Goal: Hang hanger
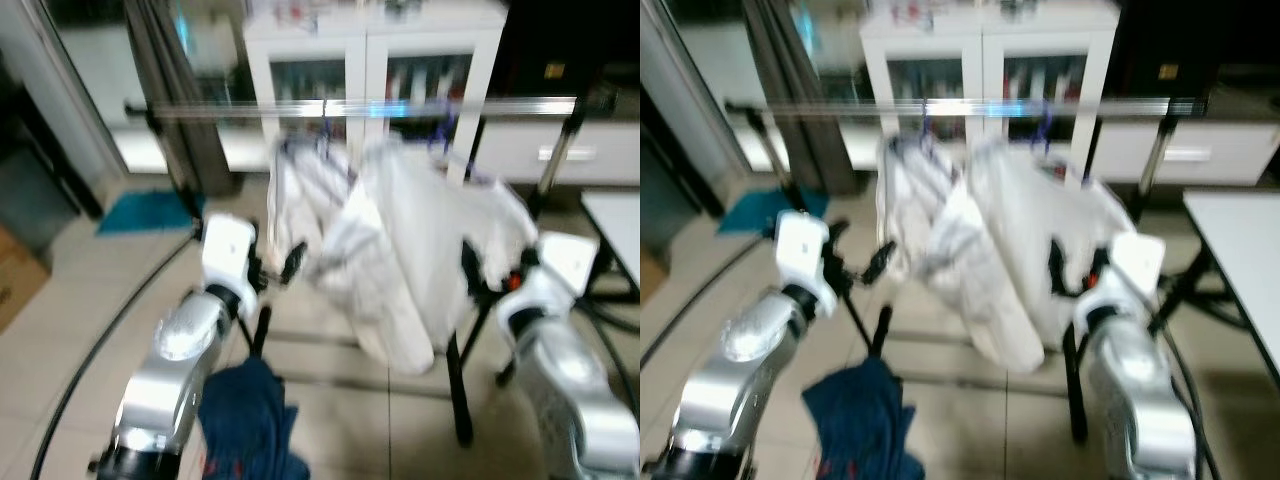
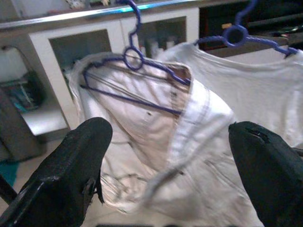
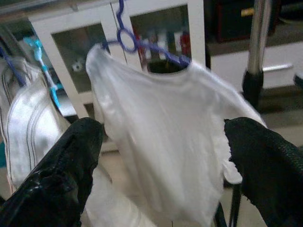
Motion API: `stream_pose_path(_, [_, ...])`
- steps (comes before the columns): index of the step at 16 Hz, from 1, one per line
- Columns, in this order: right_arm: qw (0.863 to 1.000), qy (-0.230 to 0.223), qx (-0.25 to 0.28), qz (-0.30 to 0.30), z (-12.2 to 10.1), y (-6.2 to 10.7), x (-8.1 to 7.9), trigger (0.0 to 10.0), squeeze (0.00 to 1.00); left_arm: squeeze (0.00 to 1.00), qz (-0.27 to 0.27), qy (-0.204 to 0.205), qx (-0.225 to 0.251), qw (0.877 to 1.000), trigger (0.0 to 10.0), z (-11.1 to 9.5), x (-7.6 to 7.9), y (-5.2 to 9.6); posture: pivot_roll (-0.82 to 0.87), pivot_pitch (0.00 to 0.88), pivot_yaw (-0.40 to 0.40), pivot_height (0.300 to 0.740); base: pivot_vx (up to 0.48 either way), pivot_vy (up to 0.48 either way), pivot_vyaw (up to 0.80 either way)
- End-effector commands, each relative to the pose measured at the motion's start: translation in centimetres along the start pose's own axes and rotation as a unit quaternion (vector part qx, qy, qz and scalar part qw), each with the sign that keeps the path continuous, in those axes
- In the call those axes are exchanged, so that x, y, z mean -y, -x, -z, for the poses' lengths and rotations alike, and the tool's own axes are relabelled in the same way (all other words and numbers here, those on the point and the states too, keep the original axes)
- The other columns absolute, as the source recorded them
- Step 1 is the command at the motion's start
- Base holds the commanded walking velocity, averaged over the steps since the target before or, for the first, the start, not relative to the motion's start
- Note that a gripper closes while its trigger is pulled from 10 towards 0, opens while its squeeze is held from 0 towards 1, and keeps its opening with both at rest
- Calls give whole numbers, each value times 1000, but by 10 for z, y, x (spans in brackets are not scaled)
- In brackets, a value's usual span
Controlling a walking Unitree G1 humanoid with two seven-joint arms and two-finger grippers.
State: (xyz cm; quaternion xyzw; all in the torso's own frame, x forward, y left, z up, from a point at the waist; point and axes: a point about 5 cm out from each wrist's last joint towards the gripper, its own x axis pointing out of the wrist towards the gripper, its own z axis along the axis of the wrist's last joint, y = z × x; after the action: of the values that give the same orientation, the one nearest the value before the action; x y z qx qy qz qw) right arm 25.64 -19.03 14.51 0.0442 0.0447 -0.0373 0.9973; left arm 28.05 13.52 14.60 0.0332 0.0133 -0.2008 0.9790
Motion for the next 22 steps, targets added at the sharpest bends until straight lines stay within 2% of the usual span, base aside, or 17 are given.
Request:
stream_pose_path(1, [1000,-8,12,-27,-5,-2,-14,10000,0,439,-19,-7,-3,1000,10000,0,-11,3,35,0,75,740,390,0,0])
stream_pose_path(5, [999,1,18,-51,-8,-5,-20,10000,0,439,-18,-4,-5,1000,10000,1,-10,5,40,0,67,740,391,0,0])
stream_pose_path(9, [990,19,26,-139,-17,-5,-36,10000,0,435,-14,-8,-18,1000,10000,5,-11,7,43,0,64,740,344,0,0])
stream_pose_path(15, [989,33,29,-144,-20,-8,-38,10000,0,439,-18,-12,-17,1000,10000,3,-13,7,52,0,58,740,312,0,0])
stream_pose_path(17, [989,36,27,-144,-18,-8,-39,10000,0,443,-18,-12,-16,1000,10000,3,-14,8,53,0,59,740,381,0,800])
stream_pose_path(19, [981,30,25,-189,-19,-3,-42,10000,0,431,2,5,-3,1000,10000,1,-8,10,52,0,62,740,184,0,400])
stream_pose_path(20, [978,34,24,-204,-19,-1,-42,10000,0,380,14,4,-6,1000,10000,2,-5,11,50,0,63,740,0,0,0])
stream_pose_path(22, [968,52,16,-245,-20,5,-43,10000,0,337,65,-20,-22,997,10000,7,3,16,50,0,63,740,0,0,0])
